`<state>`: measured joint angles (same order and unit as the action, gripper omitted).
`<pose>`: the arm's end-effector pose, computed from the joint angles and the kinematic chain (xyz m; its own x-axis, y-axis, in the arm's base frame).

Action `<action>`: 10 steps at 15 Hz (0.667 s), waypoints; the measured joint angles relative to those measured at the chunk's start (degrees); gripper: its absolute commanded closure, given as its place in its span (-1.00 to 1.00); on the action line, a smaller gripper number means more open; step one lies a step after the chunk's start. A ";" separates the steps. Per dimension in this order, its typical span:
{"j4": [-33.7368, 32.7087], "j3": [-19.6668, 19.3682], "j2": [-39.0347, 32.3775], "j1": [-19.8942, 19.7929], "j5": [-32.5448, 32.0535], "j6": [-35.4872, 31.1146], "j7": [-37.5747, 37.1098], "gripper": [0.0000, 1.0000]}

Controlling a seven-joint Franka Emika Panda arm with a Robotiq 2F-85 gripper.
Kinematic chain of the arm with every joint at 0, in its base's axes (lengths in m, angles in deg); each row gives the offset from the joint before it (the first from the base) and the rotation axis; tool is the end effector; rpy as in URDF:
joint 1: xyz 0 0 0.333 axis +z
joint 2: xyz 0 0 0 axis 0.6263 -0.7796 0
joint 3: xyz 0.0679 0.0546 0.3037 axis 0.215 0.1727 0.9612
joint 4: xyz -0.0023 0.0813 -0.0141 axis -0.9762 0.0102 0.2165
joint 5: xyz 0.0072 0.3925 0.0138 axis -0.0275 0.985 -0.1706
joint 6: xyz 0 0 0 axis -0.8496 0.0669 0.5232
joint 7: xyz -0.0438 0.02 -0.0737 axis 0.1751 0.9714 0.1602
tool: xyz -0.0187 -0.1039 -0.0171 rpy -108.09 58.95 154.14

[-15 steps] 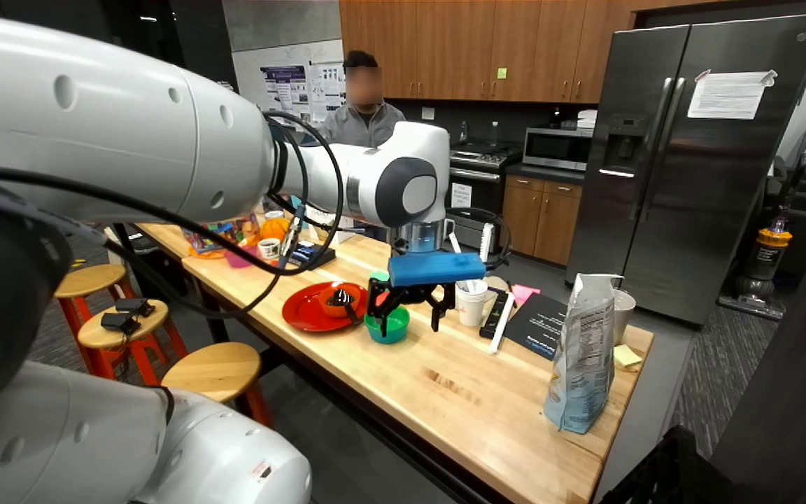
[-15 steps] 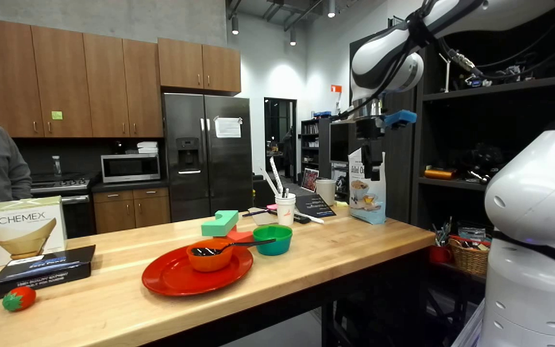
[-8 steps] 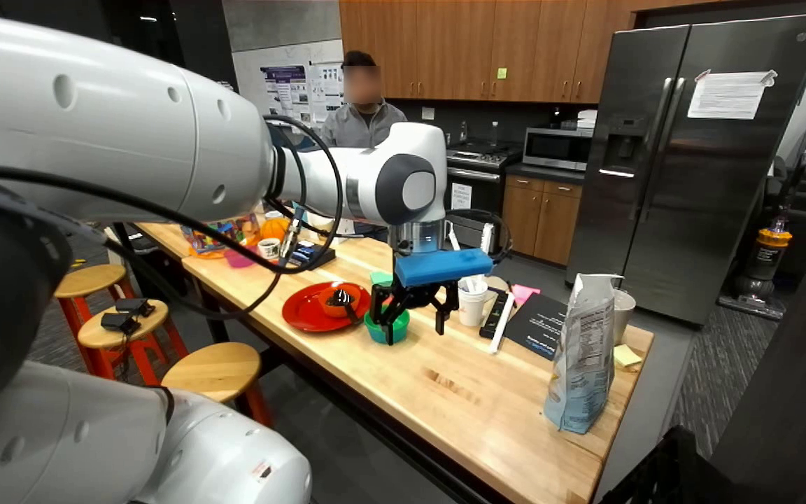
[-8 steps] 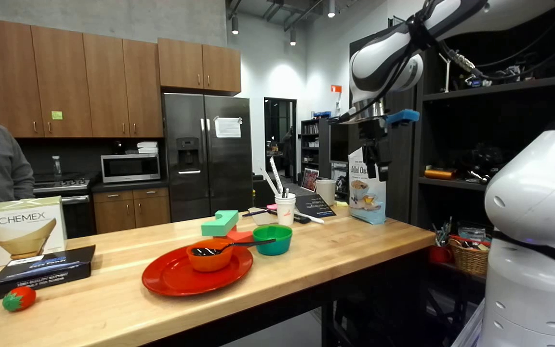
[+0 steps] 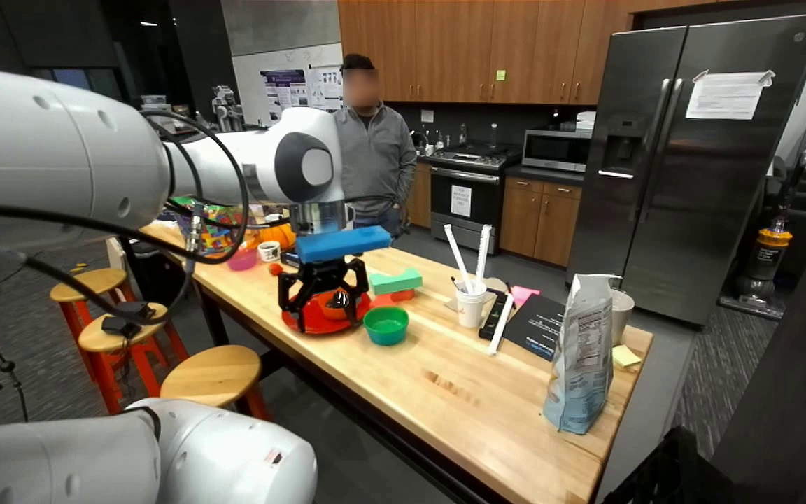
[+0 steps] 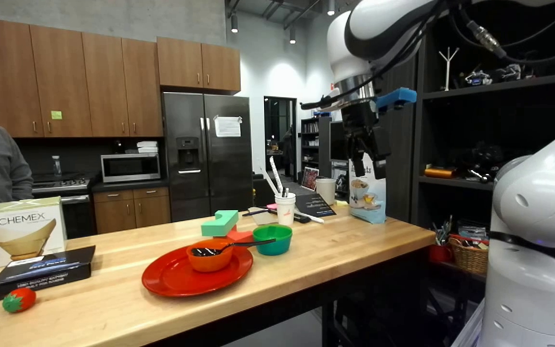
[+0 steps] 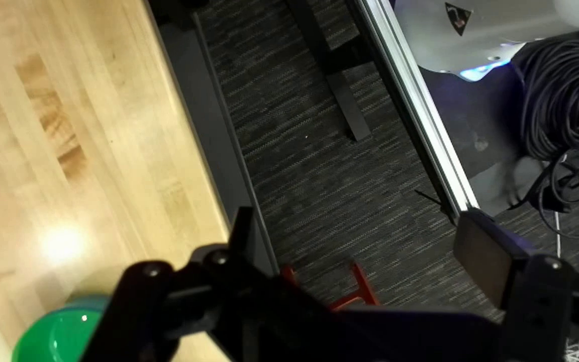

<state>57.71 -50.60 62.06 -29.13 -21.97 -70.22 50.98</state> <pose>0.2883 0.0507 0.4956 0.4977 0.8547 -0.1477 0.8553 -0.5119 -0.0799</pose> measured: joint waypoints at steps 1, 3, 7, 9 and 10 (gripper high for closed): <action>-0.63 1.50 0.41 1.80 0.15 0.30 -1.22 -1.00; -2.25 3.65 0.47 4.48 -0.12 0.47 -2.88 -1.00; -3.96 4.78 0.25 6.08 -1.04 0.50 -3.40 -1.00; -3.97 4.73 0.12 6.07 -1.13 0.50 -3.40 -1.00; -3.97 4.72 0.09 6.07 -1.14 0.50 -3.40 -1.00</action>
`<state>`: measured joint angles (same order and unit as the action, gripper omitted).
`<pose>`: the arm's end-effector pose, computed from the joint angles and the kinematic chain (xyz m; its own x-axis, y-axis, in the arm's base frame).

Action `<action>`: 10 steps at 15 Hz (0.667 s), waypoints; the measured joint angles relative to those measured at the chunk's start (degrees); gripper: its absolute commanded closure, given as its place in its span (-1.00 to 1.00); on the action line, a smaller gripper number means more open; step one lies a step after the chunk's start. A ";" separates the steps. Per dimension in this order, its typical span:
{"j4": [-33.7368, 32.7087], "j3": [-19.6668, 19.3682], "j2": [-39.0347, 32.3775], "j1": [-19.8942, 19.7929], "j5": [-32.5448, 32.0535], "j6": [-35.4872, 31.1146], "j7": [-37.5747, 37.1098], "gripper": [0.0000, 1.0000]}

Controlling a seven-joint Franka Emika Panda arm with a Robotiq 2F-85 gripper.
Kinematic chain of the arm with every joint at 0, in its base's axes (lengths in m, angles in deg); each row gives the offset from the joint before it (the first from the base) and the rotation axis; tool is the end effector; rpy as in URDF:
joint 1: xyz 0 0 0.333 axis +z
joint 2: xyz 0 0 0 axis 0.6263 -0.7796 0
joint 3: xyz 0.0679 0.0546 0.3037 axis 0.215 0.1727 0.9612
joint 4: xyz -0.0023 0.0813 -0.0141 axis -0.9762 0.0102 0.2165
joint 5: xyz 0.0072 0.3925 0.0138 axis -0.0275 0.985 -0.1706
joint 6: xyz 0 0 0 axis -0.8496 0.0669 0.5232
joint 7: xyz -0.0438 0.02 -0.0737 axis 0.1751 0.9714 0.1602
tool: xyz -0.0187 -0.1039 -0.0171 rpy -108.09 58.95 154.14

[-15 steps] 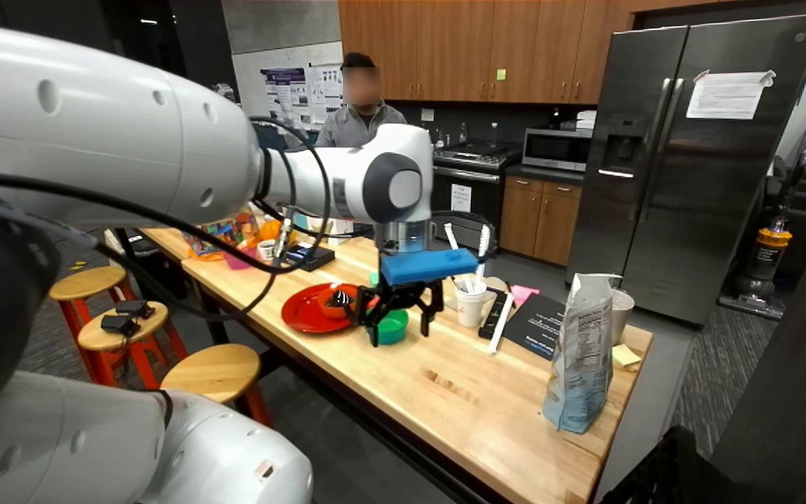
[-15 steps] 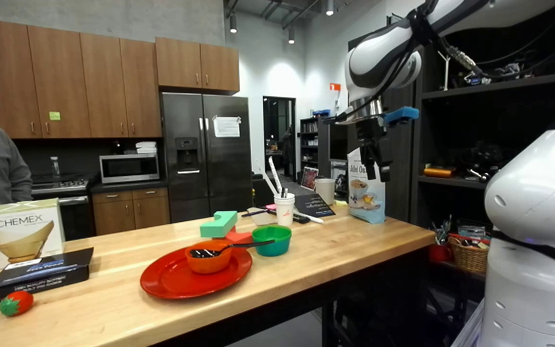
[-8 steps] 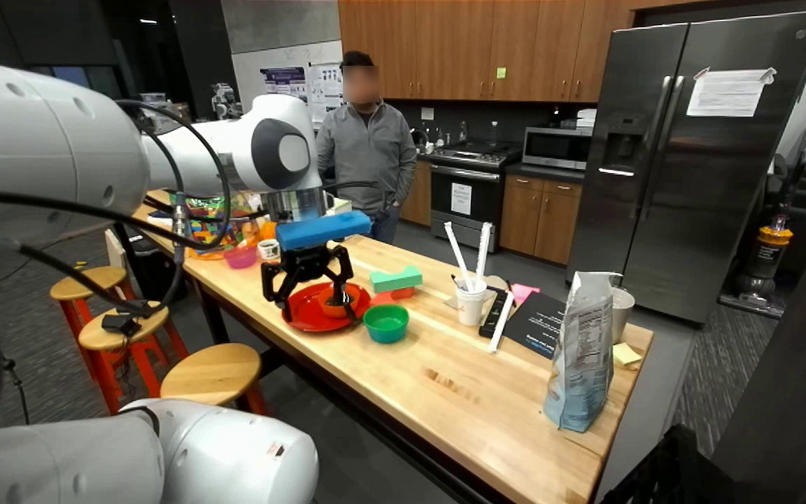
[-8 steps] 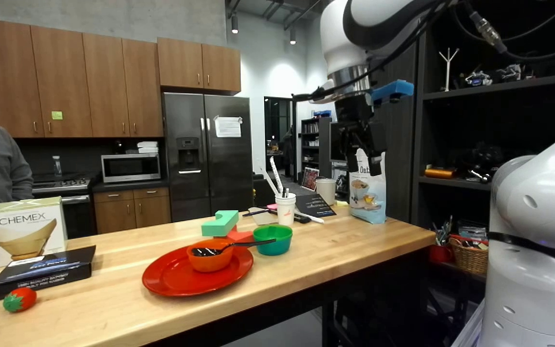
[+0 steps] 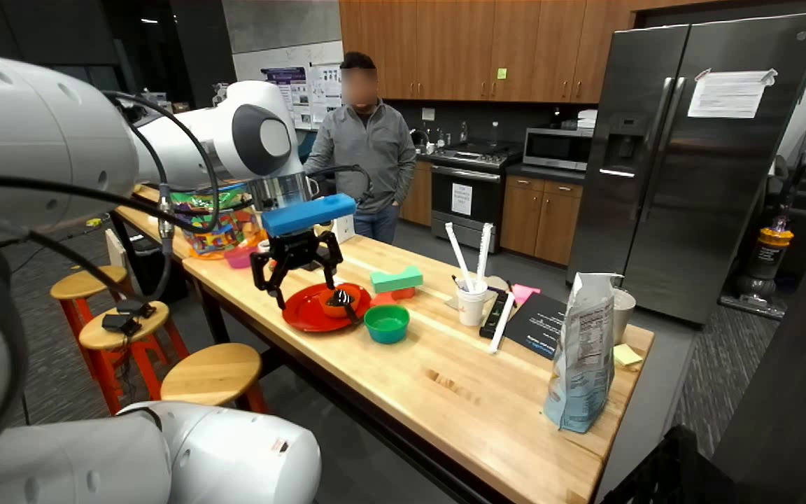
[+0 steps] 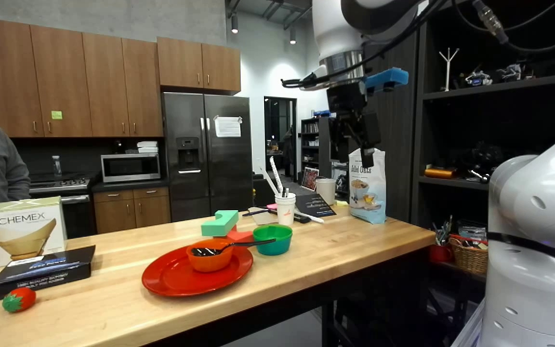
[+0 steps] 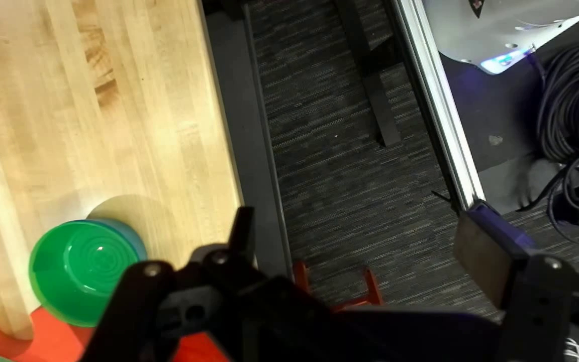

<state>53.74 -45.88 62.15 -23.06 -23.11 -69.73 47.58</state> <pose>0.2787 0.1082 0.5270 0.4150 0.8944 -0.1668 0.9087 -0.4166 0.0269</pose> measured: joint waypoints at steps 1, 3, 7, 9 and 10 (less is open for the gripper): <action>0.00 0.00 -0.01 0.00 0.00 0.00 0.00 -1.00; 0.00 0.00 -0.04 0.00 -0.01 0.00 0.00 -1.00; 1.39 -0.92 -0.26 -0.23 -1.68 -5.79 -1.49 -1.00; 2.03 -2.11 -1.34 -0.67 -4.24 -12.39 -1.77 -1.00; 2.07 -2.69 -2.28 -0.95 -5.50 -15.68 -1.77 -1.00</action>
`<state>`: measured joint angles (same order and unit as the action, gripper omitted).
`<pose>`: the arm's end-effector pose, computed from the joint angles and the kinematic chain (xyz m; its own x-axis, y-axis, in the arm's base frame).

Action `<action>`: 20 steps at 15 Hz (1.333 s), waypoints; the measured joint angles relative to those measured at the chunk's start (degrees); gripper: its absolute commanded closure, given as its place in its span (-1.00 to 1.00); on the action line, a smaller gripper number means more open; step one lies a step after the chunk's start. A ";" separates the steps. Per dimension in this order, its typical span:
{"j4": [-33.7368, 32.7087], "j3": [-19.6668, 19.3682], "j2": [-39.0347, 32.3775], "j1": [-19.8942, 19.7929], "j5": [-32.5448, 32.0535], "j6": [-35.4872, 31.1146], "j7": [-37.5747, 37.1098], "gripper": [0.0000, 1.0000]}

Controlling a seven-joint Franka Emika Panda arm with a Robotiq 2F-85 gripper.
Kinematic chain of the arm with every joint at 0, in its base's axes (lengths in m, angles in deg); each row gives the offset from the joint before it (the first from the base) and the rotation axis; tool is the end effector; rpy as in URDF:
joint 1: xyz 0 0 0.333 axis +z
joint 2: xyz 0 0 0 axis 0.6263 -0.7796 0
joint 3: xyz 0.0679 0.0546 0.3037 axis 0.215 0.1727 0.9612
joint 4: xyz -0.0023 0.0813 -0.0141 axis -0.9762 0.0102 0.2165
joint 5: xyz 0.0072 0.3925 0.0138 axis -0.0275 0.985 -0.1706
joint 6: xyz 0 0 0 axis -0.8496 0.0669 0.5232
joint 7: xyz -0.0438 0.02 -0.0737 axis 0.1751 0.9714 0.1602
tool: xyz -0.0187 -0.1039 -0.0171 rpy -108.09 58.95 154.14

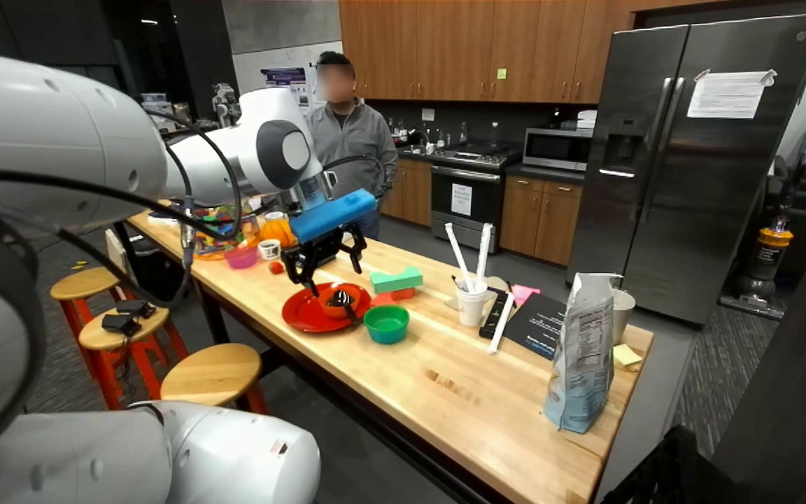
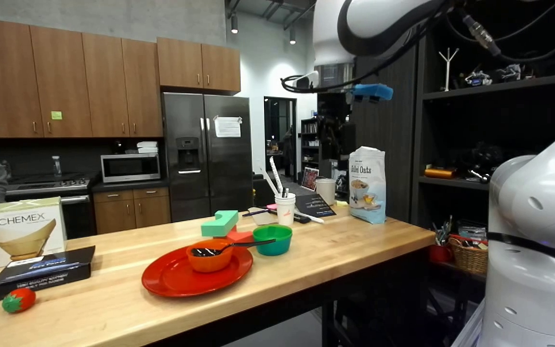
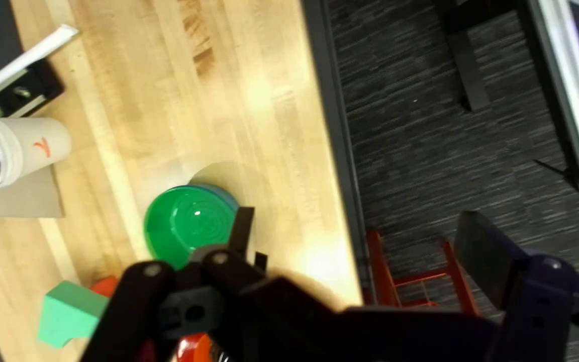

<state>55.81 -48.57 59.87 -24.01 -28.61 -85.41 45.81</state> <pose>0.3190 0.0928 0.5229 0.4572 0.8870 -0.0650 0.8758 -0.4363 0.2066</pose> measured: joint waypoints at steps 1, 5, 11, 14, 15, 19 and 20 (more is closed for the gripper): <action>-0.01 -0.51 -1.05 -0.24 -1.02 -2.99 0.00 -1.00; -0.20 -1.57 -4.55 -0.43 -2.39 -9.65 0.12 -1.00; -2.96 -4.81 -10.83 -0.42 -1.62 -15.63 1.67 -1.00; -6.01 -5.69 -16.91 -0.41 1.55 -18.12 2.38 -1.00; -7.17 -5.78 -18.84 -0.41 3.01 -18.38 2.63 -1.00; -11.75 -5.68 -25.24 -0.41 8.73 -18.25 3.20 -1.00; -12.77 -5.53 -26.49 -0.41 9.85 -18.07 3.29 -1.00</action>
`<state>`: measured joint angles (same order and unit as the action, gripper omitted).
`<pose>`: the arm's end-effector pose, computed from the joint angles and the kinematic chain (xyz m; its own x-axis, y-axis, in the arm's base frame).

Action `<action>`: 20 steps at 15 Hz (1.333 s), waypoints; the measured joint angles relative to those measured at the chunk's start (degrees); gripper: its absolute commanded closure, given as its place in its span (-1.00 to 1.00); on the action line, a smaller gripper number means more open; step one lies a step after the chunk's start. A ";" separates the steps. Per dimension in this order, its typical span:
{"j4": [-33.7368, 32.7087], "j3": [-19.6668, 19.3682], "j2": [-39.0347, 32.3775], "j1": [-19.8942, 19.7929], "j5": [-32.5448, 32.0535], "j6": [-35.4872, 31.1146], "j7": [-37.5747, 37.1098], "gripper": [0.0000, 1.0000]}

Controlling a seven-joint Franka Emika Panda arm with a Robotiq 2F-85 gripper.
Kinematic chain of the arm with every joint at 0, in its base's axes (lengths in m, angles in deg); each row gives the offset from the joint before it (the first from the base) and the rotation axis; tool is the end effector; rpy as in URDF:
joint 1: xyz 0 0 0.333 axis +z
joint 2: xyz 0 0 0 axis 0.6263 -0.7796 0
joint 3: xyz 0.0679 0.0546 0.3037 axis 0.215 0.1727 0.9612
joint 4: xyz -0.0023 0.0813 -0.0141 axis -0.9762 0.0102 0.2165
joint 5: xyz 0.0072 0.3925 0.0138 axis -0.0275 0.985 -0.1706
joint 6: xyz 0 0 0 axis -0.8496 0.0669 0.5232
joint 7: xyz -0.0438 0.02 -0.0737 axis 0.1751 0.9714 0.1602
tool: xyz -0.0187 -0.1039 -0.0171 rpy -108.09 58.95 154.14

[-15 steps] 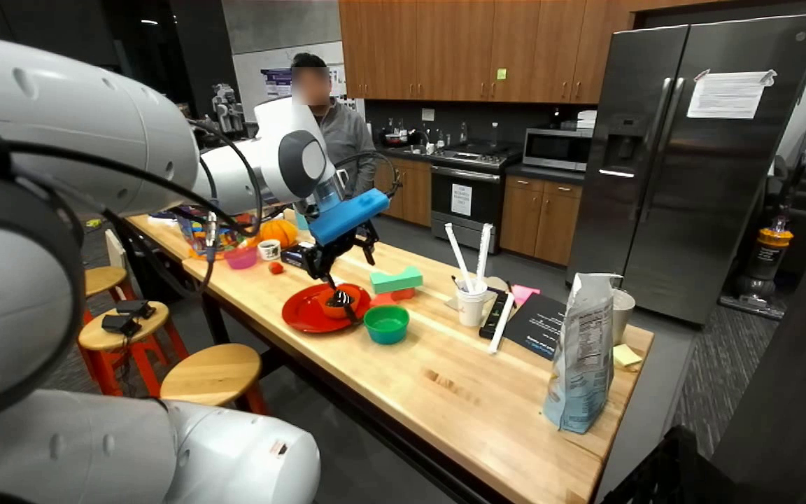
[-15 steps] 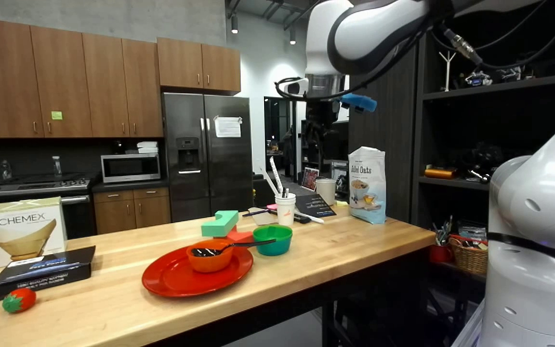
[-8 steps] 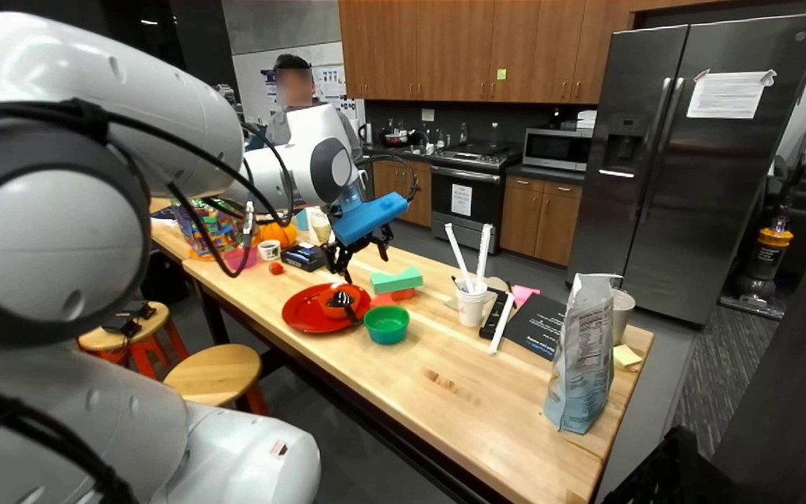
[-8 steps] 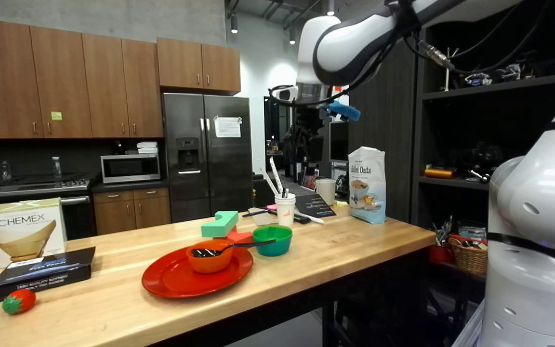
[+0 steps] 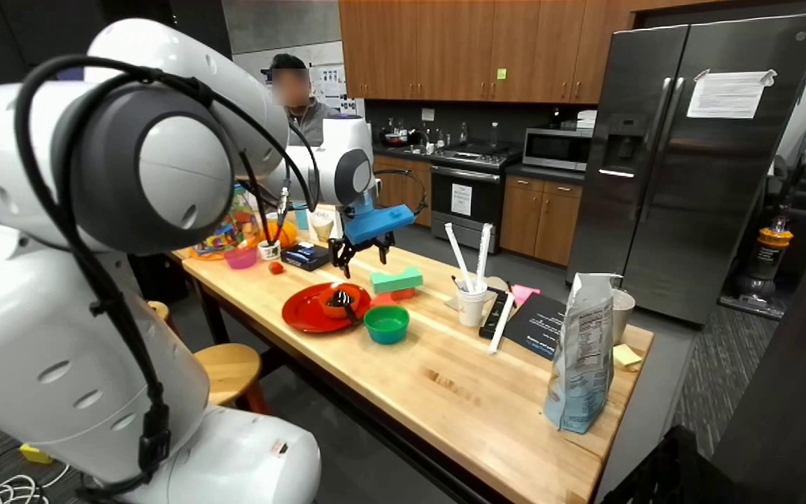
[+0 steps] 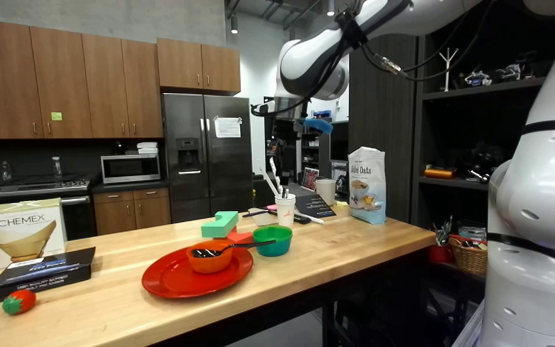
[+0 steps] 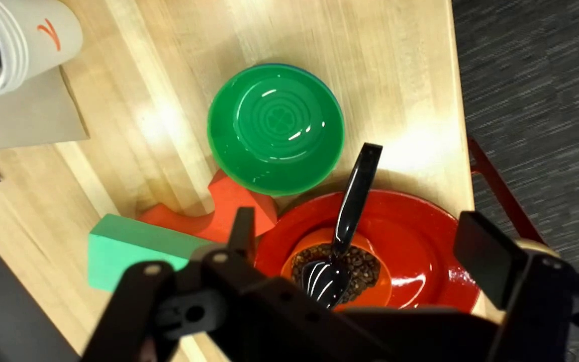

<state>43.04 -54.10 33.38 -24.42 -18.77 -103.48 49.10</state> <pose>0.4618 0.0975 0.4775 0.5095 0.8495 0.1368 0.8438 -0.5244 0.1140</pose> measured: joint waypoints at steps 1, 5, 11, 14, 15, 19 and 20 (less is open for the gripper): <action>-0.92 0.23 -1.06 0.00 0.94 0.23 0.08 -1.00; -3.86 2.00 -3.95 -0.01 2.33 1.71 0.17 -1.00; -5.25 3.50 -4.26 -0.21 2.14 3.61 0.55 -1.00; -4.56 3.68 -4.53 -0.50 3.66 3.21 0.64 -1.00; -4.23 3.80 -4.91 -0.46 4.88 2.82 1.01 -1.00; -2.70 5.41 -7.34 -0.11 10.30 -0.23 3.11 -1.00; -2.50 6.00 -8.03 -0.07 10.96 -0.72 3.35 -1.00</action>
<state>40.54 -48.09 25.36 -24.50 -7.81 -104.20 52.45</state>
